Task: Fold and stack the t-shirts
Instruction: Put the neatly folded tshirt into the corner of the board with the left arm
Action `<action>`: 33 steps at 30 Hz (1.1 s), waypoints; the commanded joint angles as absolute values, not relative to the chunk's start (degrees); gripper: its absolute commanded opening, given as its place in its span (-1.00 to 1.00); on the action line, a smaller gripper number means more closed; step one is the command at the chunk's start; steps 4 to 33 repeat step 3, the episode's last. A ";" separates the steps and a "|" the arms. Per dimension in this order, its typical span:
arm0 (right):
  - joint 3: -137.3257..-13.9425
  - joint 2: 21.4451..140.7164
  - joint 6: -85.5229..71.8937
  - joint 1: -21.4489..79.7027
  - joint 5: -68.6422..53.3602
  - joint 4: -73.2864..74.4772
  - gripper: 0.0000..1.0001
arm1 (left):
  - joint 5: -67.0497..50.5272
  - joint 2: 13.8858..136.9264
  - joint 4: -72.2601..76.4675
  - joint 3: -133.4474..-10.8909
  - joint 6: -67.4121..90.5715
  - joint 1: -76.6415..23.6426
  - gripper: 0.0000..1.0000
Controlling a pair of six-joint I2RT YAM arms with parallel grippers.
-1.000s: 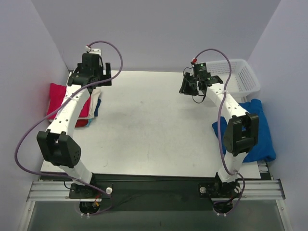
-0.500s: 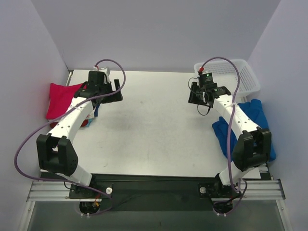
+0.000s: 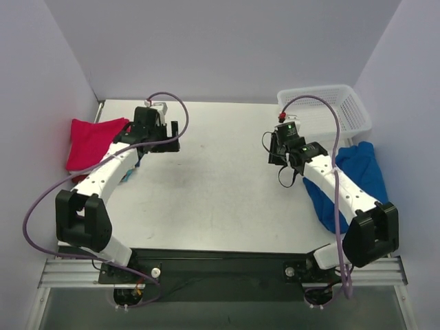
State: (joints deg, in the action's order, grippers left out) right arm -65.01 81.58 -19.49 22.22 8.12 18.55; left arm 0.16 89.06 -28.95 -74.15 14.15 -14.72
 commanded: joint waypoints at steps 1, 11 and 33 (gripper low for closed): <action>-63.55 78.67 -19.51 22.24 12.22 17.49 -0.35 | -3.07 87.89 -25.14 -73.92 11.60 -15.12 0.95; -63.02 77.96 -18.64 22.24 12.22 16.88 -0.34 | -3.42 86.76 -24.18 -73.48 11.86 -15.21 0.95; -63.02 77.96 -18.64 22.24 12.22 16.88 -0.34 | -3.42 86.76 -24.18 -73.48 11.86 -15.21 0.95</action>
